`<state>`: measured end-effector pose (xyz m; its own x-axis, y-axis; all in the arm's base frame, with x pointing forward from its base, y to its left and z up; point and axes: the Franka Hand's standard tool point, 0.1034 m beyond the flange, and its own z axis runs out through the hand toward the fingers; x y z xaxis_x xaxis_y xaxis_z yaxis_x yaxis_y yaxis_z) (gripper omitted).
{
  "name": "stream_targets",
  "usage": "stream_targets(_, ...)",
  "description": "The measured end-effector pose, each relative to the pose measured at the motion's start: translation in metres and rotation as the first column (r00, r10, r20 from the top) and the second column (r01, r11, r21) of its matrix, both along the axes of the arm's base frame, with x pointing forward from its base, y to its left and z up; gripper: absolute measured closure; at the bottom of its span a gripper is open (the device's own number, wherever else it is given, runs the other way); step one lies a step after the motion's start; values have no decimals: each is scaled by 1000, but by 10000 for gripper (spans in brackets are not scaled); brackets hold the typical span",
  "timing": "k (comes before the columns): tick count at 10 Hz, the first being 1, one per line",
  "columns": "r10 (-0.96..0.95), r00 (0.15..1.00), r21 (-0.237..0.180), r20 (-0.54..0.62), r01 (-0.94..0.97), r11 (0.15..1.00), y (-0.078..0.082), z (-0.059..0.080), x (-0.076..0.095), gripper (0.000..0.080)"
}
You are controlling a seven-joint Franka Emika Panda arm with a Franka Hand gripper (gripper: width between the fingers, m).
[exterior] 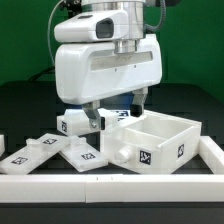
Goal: Assemble cabinet
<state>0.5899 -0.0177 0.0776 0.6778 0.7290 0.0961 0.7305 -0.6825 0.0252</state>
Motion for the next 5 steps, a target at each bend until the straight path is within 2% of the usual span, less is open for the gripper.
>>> stream_targets(1, 14, 1000, -23, -4, -14, 1000, -6, -7, -3, 3)
stream_targets(2, -10, 1000, -48, 0, 10, 999, -3, -10, -5, 3)
stream_targets(3, -60, 998, -59, 4, 60, 996, 5, -16, -10, 3)
stream_targets(4, -113, 993, -50, -15, 113, 992, 5, -21, -14, 3)
stream_targets(5, -98, 995, -51, -13, 98, 994, 4, -20, -13, 3)
